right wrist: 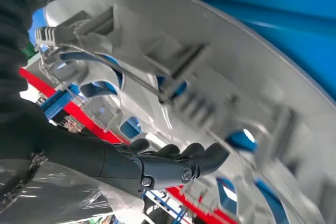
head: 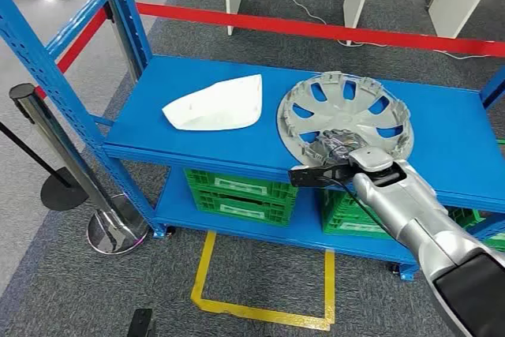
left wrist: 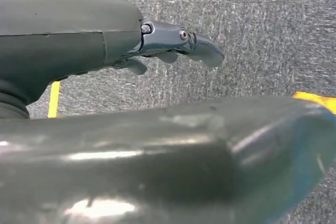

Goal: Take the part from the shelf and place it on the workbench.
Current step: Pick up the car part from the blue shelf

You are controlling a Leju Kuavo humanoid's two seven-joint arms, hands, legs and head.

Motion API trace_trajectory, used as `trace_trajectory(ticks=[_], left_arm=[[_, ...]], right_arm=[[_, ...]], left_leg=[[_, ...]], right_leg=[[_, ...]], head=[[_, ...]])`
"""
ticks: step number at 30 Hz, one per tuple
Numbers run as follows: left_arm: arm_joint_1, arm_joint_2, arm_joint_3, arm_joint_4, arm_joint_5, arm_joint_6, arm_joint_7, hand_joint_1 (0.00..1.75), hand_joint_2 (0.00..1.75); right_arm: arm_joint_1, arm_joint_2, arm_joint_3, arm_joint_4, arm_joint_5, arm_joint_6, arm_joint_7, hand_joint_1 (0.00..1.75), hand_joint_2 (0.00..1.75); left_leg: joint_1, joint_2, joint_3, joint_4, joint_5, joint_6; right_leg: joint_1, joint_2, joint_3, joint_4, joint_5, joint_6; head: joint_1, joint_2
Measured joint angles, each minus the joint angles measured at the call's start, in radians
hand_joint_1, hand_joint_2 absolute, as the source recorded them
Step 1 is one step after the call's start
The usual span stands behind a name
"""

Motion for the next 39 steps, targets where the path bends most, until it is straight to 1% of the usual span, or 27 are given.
trace_trajectory(ticks=[2,5,7,8,10,11,12,13,14,15,17,18,21,22,23,26,27,28,29,30,31,32,33,35,37,38,39], left_arm=[[-0.001,0.000,0.000,0.000,0.000,0.002,0.000,0.00,0.00],[-0.001,-0.001,0.000,0.000,0.000,0.005,0.000,0.00,0.00],[-0.001,-0.001,0.000,0.000,0.000,0.005,0.000,0.00,0.00],[-0.001,-0.001,0.000,0.000,0.000,0.005,0.000,0.00,0.00],[-0.001,0.000,0.000,0.000,0.000,0.006,0.000,0.00,0.00],[0.000,0.000,0.000,0.000,0.000,0.006,0.000,0.00,0.00],[0.001,0.000,0.000,0.000,0.000,0.006,0.000,0.00,0.00],[0.002,0.000,0.000,0.000,0.000,0.006,0.000,0.00,0.00],[0.002,0.000,0.000,0.000,0.000,0.006,0.000,0.00,0.00],[0.002,0.001,0.000,0.000,0.000,0.006,0.000,0.00,0.00],[0.001,0.001,0.000,0.000,0.000,0.006,0.000,0.00,0.00],[0.001,0.001,0.000,0.000,0.000,0.006,0.000,0.00,0.00],[0.003,0.000,0.000,0.000,0.000,0.006,0.001,0.00,0.00],[0.002,0.000,0.000,0.000,0.000,0.006,0.001,0.00,0.00],[0.001,0.000,0.000,0.000,0.000,0.006,0.001,0.00,0.00],[0.000,0.000,0.000,0.000,0.000,0.006,0.001,0.00,0.00],[0.001,0.000,0.000,0.000,0.001,0.006,0.001,0.00,0.00],[0.002,0.000,0.000,0.000,0.001,0.006,0.001,0.00,0.00],[0.003,0.000,0.000,0.000,0.001,0.006,0.001,0.00,0.00],[0.002,0.000,0.000,0.000,0.001,0.006,0.001,0.00,0.00],[0.002,0.000,0.000,0.000,0.001,0.006,0.001,0.00,0.00],[0.001,0.000,0.000,0.000,0.001,0.006,0.001,0.00,0.00],[0.001,0.000,0.000,0.000,0.001,0.006,0.001,0.00,0.00],[0.001,-0.001,0.000,0.000,0.001,0.006,0.001,0.00,0.00],[0.001,-0.001,0.000,0.000,0.001,0.006,0.002,0.00,0.00],[0.001,0.000,0.000,0.000,0.001,0.006,0.002,0.00,0.00],[0.001,0.000,0.000,0.000,0.000,0.006,0.002,0.00,0.00]], right_arm=[[-0.003,0.001,0.005,0.003,-0.002,0.003,-0.001,0.00,1.75],[-0.005,0.002,0.016,0.014,-0.006,0.008,-0.002,0.00,1.75],[-0.008,0.004,0.023,0.019,-0.009,0.011,-0.003,0.00,1.75],[-0.010,0.006,0.027,0.021,-0.011,0.013,-0.005,0.00,1.75],[-0.011,0.007,0.033,0.026,-0.014,0.019,-0.010,0.00,1.75],[-0.011,0.008,0.037,0.029,-0.014,0.021,-0.012,0.00,1.75],[-0.012,0.008,0.039,0.032,-0.015,0.022,-0.014,0.00,1.75],[-0.013,0.008,0.042,0.034,-0.016,0.024,-0.014,0.00,1.75],[-0.014,0.008,0.044,0.036,-0.017,0.025,-0.015,0.00,1.75],[-0.015,0.008,0.046,0.038,-0.019,0.026,-0.015,0.00,1.75],[-0.018,0.008,0.050,0.042,-0.023,0.025,-0.013,0.00,1.75],[-0.018,0.008,0.052,0.045,-0.026,0.024,-0.011,0.00,1.75],[-0.019,0.008,0.058,0.051,-0.037,0.026,-0.011,0.00,1.75],[-0.021,0.007,0.059,0.053,-0.039,0.028,-0.012,0.00,1.75],[-0.024,0.007,0.060,0.055,-0.042,0.031,-0.012,0.01,1.75],[-0.028,0.007,0.064,0.061,-0.052,0.046,-0.016,0.77,1.75],[-0.028,0.007,0.064,0.064,-0.055,0.052,-0.018,1.20,1.75],[-0.030,0.007,0.064,0.066,-0.058,0.058,-0.022,1.38,1.75],[-0.035,0.007,0.064,0.066,-0.062,0.063,-0.026,1.56,1.75],[-0.042,0.007,0.064,0.066,-0.065,0.068,-0.030,1.75,1.75],[-0.050,0.007,0.065,0.066,-0.070,0.073,-0.034,1.75,1.75],[-0.058,0.006,0.065,0.066,-0.074,0.078,-0.037,1.75,1.75],[-0.063,0.006,0.066,0.066,-0.077,0.081,-0.040,1.75,1.75],[-0.068,0.005,0.068,0.066,-0.082,0.084,-0.044,1.75,1.75],[-0.072,0.004,0.069,0.066,-0.083,0.083,-0.047,1.75,1.75],[-0.074,0.003,0.070,0.066,-0.084,0.083,-0.048,1.75,1.75],[-0.075,0.003,0.071,0.066,-0.085,0.082,-0.049,1.75,1.75]], left_leg=[[-0.003,0.000,-0.003,0.004,-0.001,-0.005],[-0.004,0.000,-0.007,0.006,-0.001,-0.018],[-0.001,0.001,-0.016,0.032,-0.021,-0.028],[0.000,0.001,-0.033,0.071,-0.046,-0.034],[0.002,0.001,-0.090,0.200,-0.107,-0.042],[0.003,0.001,-0.117,0.258,-0.127,-0.043],[0.003,0.001,-0.131,0.289,-0.130,-0.044],[0.003,0.001,-0.129,0.283,-0.115,-0.043],[0.003,0.001,-0.108,0.240,-0.084,-0.040],[0.003,0.001,-0.076,0.172,-0.046,-0.037],[0.001,0.001,-0.019,0.051,-0.005,-0.030],[0.000,0.001,-0.006,0.020,-0.001,-0.027],[-0.002,0.001,-0.003,0.005,-0.002,-0.012],[-0.001,0.001,-0.001,0.001,0.001,-0.004],[0.001,0.002,0.000,-0.004,0.004,0.003],[0.000,0.002,0.000,-0.006,0.006,0.013],[0.000,0.002,0.000,-0.006,0.005,0.014],[-0.001,0.002,0.000,-0.005,0.005,0.014],[-0.001,0.002,0.001,-0.004,0.004,0.013],[-0.001,0.002,0.002,-0.003,0.002,0.011],[-0.003,0.002,0.003,-0.001,0.000,0.008],[-0.004,0.002,0.002,0.001,-0.002,0.003],[-0.006,0.002,0.001,0.003,-0.003,-0.002],[-0.006,0.003,-0.001,0.003,-0.001,-0.011],[-0.005,0.003,-0.002,0.010,-0.009,-0.021],[-0.004,0.002,-0.011,0.033,-0.025,-0.027],[-0.003,0.002,-0.029,0.075,-0.051,-0.032]], right_leg=[[0.001,0.001,0.011,-0.017,-0.003,-0.006],[0.005,0.002,0.021,-0.033,-0.003,-0.022],[0.002,0.001,0.024,-0.036,-0.002,-0.034],[0.000,-0.001,0.026,-0.037,-0.001,-0.039],[0.000,-0.003,0.028,-0.037,-0.003,-0.044],[0.000,-0.003,0.028,-0.037,-0.003,-0.045],[0.000,-0.003,0.029,-0.037,-0.003,-0.045],[0.000,-0.002,0.030,-0.037,-0.003,-0.044],[0.000,-0.002,0.031,-0.037,-0.004,-0.043],[0.000,-0.002,0.033,-0.037,-0.004,-0.042],[0.004,-0.001,0.033,-0.036,-0.006,-0.035],[0.006,-0.001,0.031,-0.036,-0.006,-0.030],[0.004,0.000,0.027,-0.038,-0.005,-0.011],[0.003,0.000,0.020,-0.026,-0.015,-0.006],[0.002,0.000,0.004,0.004,-0.035,-0.002],[0.002,0.001,-0.081,0.185,-0.119,0.002],[0.002,0.001,-0.100,0.225,-0.128,0.002],[0.003,0.000,-0.104,0.230,-0.118,0.002],[0.003,0.000,-0.088,0.196,-0.092,0.001],[0.003,0.000,-0.058,0.133,-0.056,-0.001],[0.004,0.000,-0.023,0.066,-0.028,-0.004],[0.005,0.001,0.008,0.009,-0.012,-0.008],[0.007,0.001,0.028,-0.025,-0.007,-0.012],[0.010,0.003,0.038,-0.040,-0.012,-0.021],[0.007,0.001,0.042,-0.045,-0.008,-0.031],[0.004,0.000,0.044,-0.049,-0.006,-0.037],[0.002,-0.002,0.047,-0.052,-0.004,-0.041]], head=[[0.000,0.000],[0.000,0.000],[-0.002,0.000],[-0.003,0.000],[-0.005,0.000],[-0.005,0.000],[-0.005,0.000],[-0.005,0.000],[-0.005,0.000],[-0.005,0.000],[-0.004,0.000],[-0.004,0.000],[-0.003,0.000],[-0.002,0.000],[0.000,0.000],[0.003,0.000],[0.003,0.000],[0.003,0.000],[0.003,0.000],[0.003,0.000],[0.003,0.000],[0.003,0.000],[0.002,0.000],[0.001,0.000],[0.001,0.000],[-0.002,0.000],[-0.004,0.000]])
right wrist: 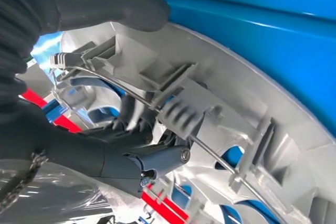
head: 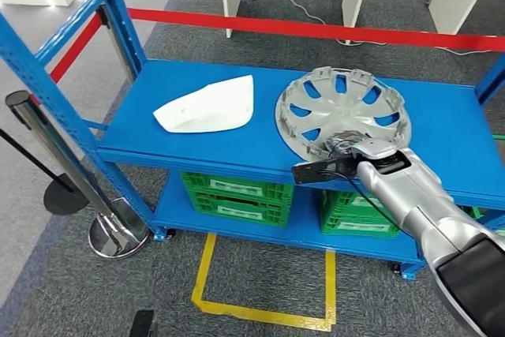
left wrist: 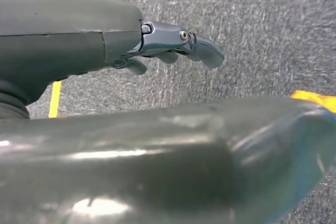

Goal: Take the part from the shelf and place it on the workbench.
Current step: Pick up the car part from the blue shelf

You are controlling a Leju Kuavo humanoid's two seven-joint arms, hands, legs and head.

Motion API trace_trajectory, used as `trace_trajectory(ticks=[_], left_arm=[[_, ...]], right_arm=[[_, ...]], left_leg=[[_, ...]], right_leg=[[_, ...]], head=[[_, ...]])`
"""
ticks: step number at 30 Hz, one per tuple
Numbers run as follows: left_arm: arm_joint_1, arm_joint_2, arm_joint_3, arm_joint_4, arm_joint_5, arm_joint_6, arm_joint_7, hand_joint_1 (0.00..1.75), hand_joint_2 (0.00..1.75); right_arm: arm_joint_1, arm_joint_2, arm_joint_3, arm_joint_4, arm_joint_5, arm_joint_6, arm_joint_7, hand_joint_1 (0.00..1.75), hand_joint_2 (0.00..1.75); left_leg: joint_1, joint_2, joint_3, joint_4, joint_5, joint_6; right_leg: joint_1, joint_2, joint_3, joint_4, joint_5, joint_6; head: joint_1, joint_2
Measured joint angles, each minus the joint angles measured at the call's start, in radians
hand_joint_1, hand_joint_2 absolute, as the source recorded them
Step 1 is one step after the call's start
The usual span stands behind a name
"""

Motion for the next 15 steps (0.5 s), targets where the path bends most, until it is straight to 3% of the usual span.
trace_trajectory(ticks=[2,4,5,8,10,13,15], left_arm=[[0.001,0.001,0.000,0.000,0.000,0.000,0.000,0.00,0.00],[0.003,0.002,0.000,0.000,0.000,0.000,0.000,0.00,0.00],[0.004,0.003,0.000,0.000,-0.001,0.000,0.000,0.00,0.00],[0.003,0.004,0.000,0.000,-0.001,0.000,0.000,0.00,0.00],[0.002,0.004,0.000,0.000,-0.001,0.000,0.000,0.00,0.00],[0.004,0.004,0.000,0.000,-0.001,0.000,0.000,0.00,0.00],[0.003,0.004,0.000,0.000,-0.001,0.000,0.000,0.00,0.00]], right_arm=[[0.001,0.000,0.002,0.000,-0.002,-0.001,-0.001,1.75,1.75],[0.003,0.000,0.004,0.000,-0.007,-0.002,-0.001,1.75,1.75],[0.003,0.000,0.005,0.000,-0.010,-0.002,-0.001,1.75,1.75],[0.002,-0.001,0.008,0.000,-0.021,-0.001,-0.001,1.75,1.75],[0.002,-0.002,0.009,0.000,-0.027,0.000,0.000,1.75,1.75],[0.002,-0.007,0.012,0.000,-0.033,0.000,0.000,1.75,1.75],[0.003,-0.012,0.015,0.000,-0.037,0.000,0.000,1.75,1.75]], left_leg=[[0.004,0.000,-0.056,0.125,-0.058,-0.009],[0.007,0.000,-0.087,0.194,-0.069,-0.013],[0.008,0.000,-0.078,0.177,-0.048,-0.013],[0.008,0.000,0.006,-0.002,0.040,-0.005],[0.006,0.000,0.033,-0.065,0.050,0.003],[0.005,0.000,0.034,-0.078,0.051,0.021],[0.007,0.002,0.038,-0.087,0.057,0.034]], right_leg=[[0.000,-0.001,0.001,0.000,0.000,-0.004],[0.000,-0.001,0.001,0.000,0.000,-0.004],[0.000,0.000,0.001,0.001,0.000,-0.003],[0.001,0.002,0.002,0.004,-0.002,0.002],[0.005,0.002,-0.003,0.004,0.000,0.014],[0.003,0.003,-0.009,0.004,-0.001,0.032],[0.002,0.003,-0.040,0.061,-0.039,0.039]], head=[[-0.004,0.000],[-0.003,0.000],[-0.004,0.000],[-0.003,0.000],[-0.003,0.000],[-0.002,0.000],[0.003,0.000]])
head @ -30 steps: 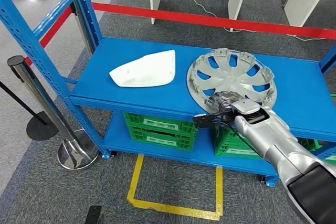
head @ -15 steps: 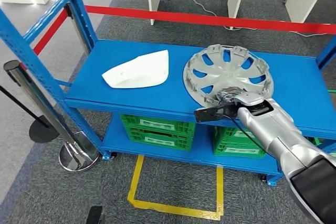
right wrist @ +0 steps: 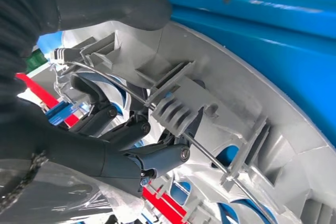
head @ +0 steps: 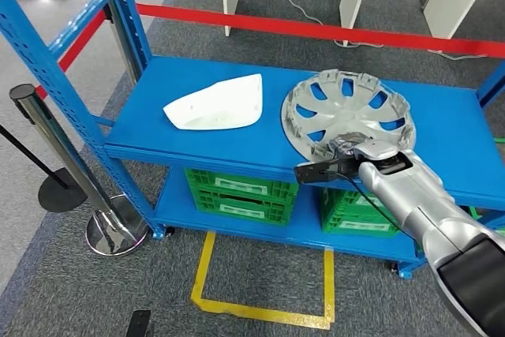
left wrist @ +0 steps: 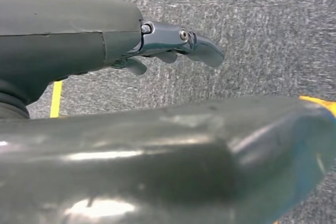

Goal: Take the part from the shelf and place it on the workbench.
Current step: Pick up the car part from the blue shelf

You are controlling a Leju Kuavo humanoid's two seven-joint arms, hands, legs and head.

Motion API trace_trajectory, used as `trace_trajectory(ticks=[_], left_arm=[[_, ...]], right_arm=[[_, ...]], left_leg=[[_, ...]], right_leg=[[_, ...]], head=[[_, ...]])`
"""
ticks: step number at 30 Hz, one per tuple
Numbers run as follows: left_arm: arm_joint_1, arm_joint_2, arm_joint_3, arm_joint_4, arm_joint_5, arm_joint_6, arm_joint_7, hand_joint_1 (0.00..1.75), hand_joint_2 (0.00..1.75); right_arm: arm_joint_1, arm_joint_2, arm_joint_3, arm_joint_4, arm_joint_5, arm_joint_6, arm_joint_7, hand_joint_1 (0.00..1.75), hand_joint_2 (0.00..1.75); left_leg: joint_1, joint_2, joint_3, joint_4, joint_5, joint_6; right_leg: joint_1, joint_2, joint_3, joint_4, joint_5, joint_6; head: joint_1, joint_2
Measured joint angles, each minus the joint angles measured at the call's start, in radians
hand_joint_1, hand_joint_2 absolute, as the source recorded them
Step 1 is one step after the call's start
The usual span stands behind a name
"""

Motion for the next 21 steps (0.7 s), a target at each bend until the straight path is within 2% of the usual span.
trace_trajectory(ticks=[2,3,4,5,6,7,8,9,10,13,14,16,18,19,20,21], left_arm=[[-0.001,0.000,0.000,0.000,0.000,0.000,0.000,0.00,0.00],[-0.001,0.000,0.000,0.000,0.000,0.000,0.000,0.00,0.00],[0.000,0.000,0.000,0.000,0.000,0.000,0.000,0.00,0.00],[0.000,0.000,0.000,0.000,0.000,0.000,0.000,0.00,0.00],[0.000,-0.001,0.000,0.000,0.001,0.000,0.000,0.00,0.00],[0.000,-0.001,0.000,0.000,0.001,0.000,0.000,0.00,0.00],[0.000,-0.001,0.000,0.000,0.001,0.000,0.000,0.00,0.00],[-0.001,-0.001,0.000,0.000,0.002,0.000,0.000,0.00,0.00],[-0.001,-0.001,0.000,0.000,0.002,0.000,0.000,0.00,0.00],[0.000,-0.001,0.000,0.000,0.002,0.000,-0.001,0.00,0.00],[-0.001,0.000,0.000,0.000,0.002,0.000,-0.001,0.00,0.00],[-0.001,0.000,0.000,0.000,0.003,0.000,-0.001,0.00,0.00],[0.001,0.001,0.001,0.000,0.006,0.000,-0.003,0.00,0.00],[0.002,0.001,0.001,0.000,0.008,-0.002,-0.006,0.00,0.44],[0.003,0.002,0.002,0.000,0.010,-0.006,-0.010,0.00,0.87],[0.003,0.002,0.002,0.000,0.012,-0.012,-0.015,0.00,1.31]], right_arm=[[0.004,-0.003,0.003,0.000,-0.001,0.000,-0.001,1.75,1.75],[0.008,-0.004,0.005,0.000,-0.002,-0.001,-0.001,1.75,1.75],[0.011,-0.005,0.006,0.000,-0.003,-0.001,-0.001,1.75,1.75],[0.012,-0.006,0.007,0.000,-0.006,-0.001,-0.002,1.75,1.75],[0.010,-0.007,0.008,0.000,-0.009,0.000,-0.002,1.75,1.75],[0.007,-0.008,0.008,0.000,-0.013,0.001,-0.003,1.75,1.75],[0.003,-0.008,0.009,-0.001,-0.016,0.003,-0.004,1.75,1.75],[0.000,-0.009,0.009,-0.001,-0.017,0.005,-0.005,1.75,1.75],[-0.002,-0.010,0.010,-0.002,-0.018,0.006,-0.006,1.75,1.75],[-0.004,-0.010,0.015,-0.005,-0.020,0.006,-0.006,1.75,1.75],[-0.005,-0.011,0.016,-0.006,-0.021,0.006,-0.006,1.75,1.75],[-0.006,-0.011,0.019,-0.010,-0.026,0.001,-0.005,1.75,1.75],[-0.006,-0.011,0.022,-0.013,-0.037,-0.009,-0.002,1.75,1.75],[-0.005,-0.011,0.024,-0.015,-0.043,-0.013,0.000,1.75,1.75],[-0.005,-0.011,0.025,-0.019,-0.048,-0.016,0.001,1.75,1.75],[-0.005,-0.011,0.027,-0.024,-0.053,-0.019,0.002,1.75,1.75]], left_leg=[[-0.001,0.001,-0.001,-0.001,0.000,0.006],[-0.002,0.002,-0.001,0.000,0.000,0.007],[-0.003,0.002,0.000,0.000,-0.001,0.008],[-0.003,0.002,0.001,0.000,-0.001,0.008],[-0.003,0.002,0.004,0.001,-0.003,0.007],[-0.003,0.001,0.006,0.002,-0.005,0.005],[-0.005,0.001,0.006,0.006,-0.008,0.001],[-0.007,0.001,0.004,0.008,-0.010,-0.004],[-0.009,0.000,0.003,0.010,-0.011,-0.009],[-0.007,0.000,0.001,0.012,-0.011,-0.024],[-0.006,0.000,-0.004,0.026,-0.023,-0.030],[-0.004,0.000,-0.041,0.113,-0.075,-0.040],[-0.003,0.001,-0.099,0.243,-0.132,-0.047],[-0.003,0.001,-0.117,0.283,-0.140,-0.048],[-0.003,0.001,-0.119,0.286,-0.128,-0.047],[-0.003,0.001,-0.103,0.249,-0.099,-0.045]], right_leg=[[0.000,0.000,-0.064,0.133,-0.062,0.003],[-0.001,0.000,-0.093,0.194,-0.082,0.004],[-0.001,0.000,-0.108,0.225,-0.085,0.005],[-0.001,0.000,-0.105,0.217,-0.068,0.005],[-0.001,-0.001,-0.081,0.168,-0.036,0.004],[-0.001,-0.001,-0.046,0.098,-0.001,0.001],[-0.001,-0.001,-0.008,0.028,0.022,-0.001],[0.000,-0.001,0.019,-0.022,0.034,-0.005],[0.002,0.000,0.033,-0.047,0.036,-0.010],[0.003,0.001,0.036,-0.054,0.036,-0.027],[0.001,0.000,0.038,-0.056,0.037,-0.032],[-0.001,-0.003,0.040,-0.059,0.038,-0.041],[-0.001,-0.005,0.040,-0.059,0.038,-0.045],[0.000,-0.005,0.040,-0.058,0.037,-0.045],[0.000,-0.005,0.040,-0.058,0.037,-0.045],[0.000,-0.005,0.041,-0.058,0.037,-0.045]], head=[[0.004,0.000],[0.004,0.000],[0.004,0.000],[0.004,0.000],[0.004,0.000],[0.004,0.000],[0.004,0.000],[0.003,0.000],[0.003,0.000],[0.001,0.000],[0.000,0.000],[-0.003,0.000],[-0.004,0.000],[-0.004,0.000],[-0.004,0.000],[-0.004,0.000]])
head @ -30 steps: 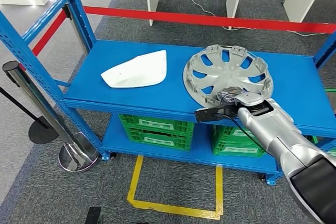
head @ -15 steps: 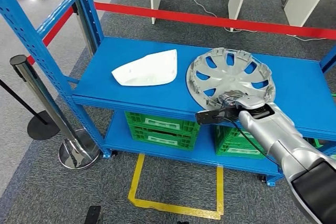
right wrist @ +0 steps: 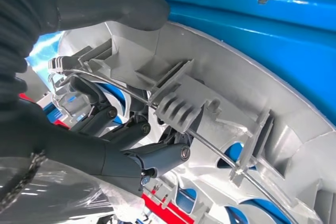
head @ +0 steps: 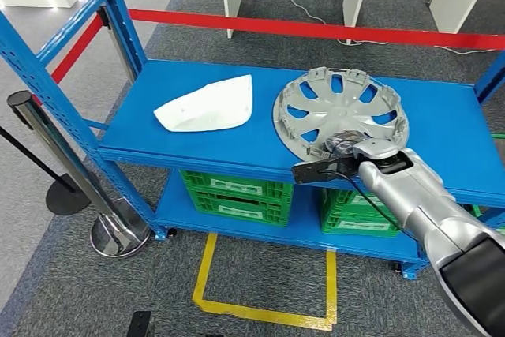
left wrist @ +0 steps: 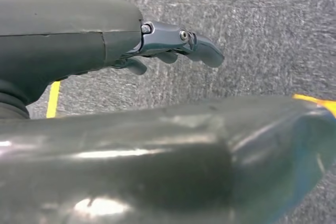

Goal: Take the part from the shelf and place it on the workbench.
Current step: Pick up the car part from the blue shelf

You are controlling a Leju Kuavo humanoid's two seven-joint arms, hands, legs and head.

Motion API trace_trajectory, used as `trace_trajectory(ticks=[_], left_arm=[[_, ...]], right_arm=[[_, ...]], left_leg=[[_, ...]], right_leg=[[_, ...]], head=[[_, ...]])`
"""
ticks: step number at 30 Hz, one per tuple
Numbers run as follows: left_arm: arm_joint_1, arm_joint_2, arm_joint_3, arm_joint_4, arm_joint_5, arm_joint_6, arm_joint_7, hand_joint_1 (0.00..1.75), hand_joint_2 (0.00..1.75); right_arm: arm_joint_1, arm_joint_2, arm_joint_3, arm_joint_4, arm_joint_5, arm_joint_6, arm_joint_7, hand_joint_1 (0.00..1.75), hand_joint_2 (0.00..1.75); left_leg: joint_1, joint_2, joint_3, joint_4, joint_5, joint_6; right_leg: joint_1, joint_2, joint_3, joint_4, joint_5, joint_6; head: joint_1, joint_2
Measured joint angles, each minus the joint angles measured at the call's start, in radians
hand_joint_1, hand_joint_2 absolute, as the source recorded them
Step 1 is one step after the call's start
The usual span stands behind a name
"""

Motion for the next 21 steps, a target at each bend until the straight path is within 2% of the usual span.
trace_trajectory(ticks=[1,3,4,7,8,9,10,12,13,14,15,17,18,19,21], left_arm=[[0.000,0.000,0.001,0.000,0.003,-0.007,-0.006,0.00,1.75],[0.000,0.001,0.003,0.000,0.007,-0.018,-0.017,0.00,1.75],[0.000,0.002,0.004,0.000,0.009,-0.021,-0.020,0.00,1.75],[0.001,0.002,0.005,0.000,0.010,-0.023,-0.026,0.00,1.75],[0.002,0.002,0.006,0.000,0.010,-0.024,-0.027,0.00,1.75],[0.001,0.002,0.007,0.000,0.011,-0.025,-0.028,0.00,1.75],[0.001,0.002,0.008,0.000,0.013,-0.026,-0.029,0.00,1.75],[-0.001,0.002,0.009,0.000,0.017,-0.031,-0.032,0.00,1.75],[0.000,0.002,0.010,0.000,0.018,-0.034,-0.033,0.00,1.75],[0.001,0.002,0.011,0.000,0.020,-0.037,-0.033,0.00,1.75],[0.002,0.002,0.011,0.000,0.021,-0.039,-0.034,0.00,1.75],[0.003,0.002,0.012,0.000,0.021,-0.041,-0.035,0.00,1.75],[0.002,0.002,0.012,0.000,0.022,-0.041,-0.036,0.00,1.75],[0.002,0.003,0.012,0.000,0.022,-0.041,-0.037,0.00,1.75],[0.002,0.003,0.012,0.000,0.022,-0.041,-0.038,0.00,1.75]], right_arm=[[0.000,-0.001,0.001,-0.006,-0.004,-0.002,0.000,1.75,1.75],[0.000,-0.004,0.002,-0.017,-0.011,-0.007,0.002,1.75,1.75],[0.000,-0.006,0.002,-0.023,-0.015,-0.011,0.006,1.75,1.75],[0.001,-0.015,0.002,-0.042,-0.026,-0.022,0.017,1.75,1.75],[0.000,-0.019,0.002,-0.048,-0.028,-0.024,0.017,1.75,1.75],[0.000,-0.022,0.002,-0.053,-0.030,-0.027,0.017,1.75,1.75],[0.000,-0.025,0.002,-0.057,-0.032,-0.030,0.017,1.75,1.75],[0.003,-0.028,0.002,-0.067,-0.035,-0.038,0.018,1.75,1.75],[0.006,-0.030,0.002,-0.072,-0.037,-0.042,0.018,1.75,1.75],[0.006,-0.032,0.002,-0.076,-0.037,-0.044,0.019,1.75,1.75],[0.006,-0.035,0.001,-0.080,-0.038,-0.044,0.021,1.75,1.75],[0.004,-0.039,0.001,-0.088,-0.039,-0.045,0.025,1.75,1.75],[0.002,-0.040,0.000,-0.092,-0.039,-0.046,0.027,1.75,1.75],[0.001,-0.041,0.000,-0.096,-0.039,-0.047,0.029,1.75,1.75],[0.002,-0.041,0.000,-0.100,-0.039,-0.049,0.031,1.75,1.75]], left_leg=[[0.000,0.000,0.028,-0.063,0.039,0.004],[-0.002,0.000,0.083,-0.184,0.089,0.013],[-0.003,0.000,0.094,-0.216,0.094,0.018],[-0.004,0.000,0.095,-0.237,0.090,0.032],[-0.003,0.000,0.097,-0.242,0.093,0.038],[-0.001,0.000,0.099,-0.247,0.096,0.044],[0.000,0.001,0.100,-0.250,0.097,0.048],[-0.001,0.001,0.100,-0.249,0.096,0.053],[-0.001,0.000,0.100,-0.248,0.095,0.054],[-0.001,-0.001,0.101,-0.247,0.094,0.055],[0.000,-0.003,0.102,-0.246,0.092,0.054],[0.000,-0.005,0.103,-0.239,0.084,0.047],[-0.002,-0.006,0.101,-0.233,0.080,0.041],[-0.004,-0.006,0.098,-0.229,0.078,0.036],[-0.007,-0.005,0.092,-0.224,0.078,0.028]], right_leg=[[0.000,0.001,0.000,0.001,-0.001,0.001],[0.003,0.002,-0.002,0.003,-0.001,0.006],[0.005,0.003,-0.006,0.004,0.000,0.011],[0.004,0.004,-0.018,0.003,0.003,0.028],[0.003,0.004,-0.025,0.010,-0.005,0.033],[0.003,0.004,-0.038,0.035,-0.023,0.037],[0.002,0.004,-0.062,0.084,-0.050,0.039],[0.002,0.004,-0.124,0.219,-0.106,0.043],[0.001,0.004,-0.149,0.269,-0.118,0.045],[0.000,0.004,-0.159,0.284,-0.111,0.046],[-0.001,0.004,-0.150,0.260,-0.085,0.047],[-0.004,0.003,-0.094,0.137,-0.017,0.049],[-0.004,0.003,-0.065,0.077,0.002,0.047],[-0.004,0.004,-0.046,0.040,0.009,0.044],[-0.001,0.006,-0.038,0.024,0.001,0.032]], head=[[0.000,0.000],[0.001,0.000],[0.001,0.000],[0.002,0.000],[0.002,0.000],[0.003,0.000],[0.004,0.000],[0.005,0.000],[0.005,0.000],[0.006,0.000],[0.006,0.000],[0.006,0.000],[0.006,0.000],[0.006,0.000],[0.006,0.000]])
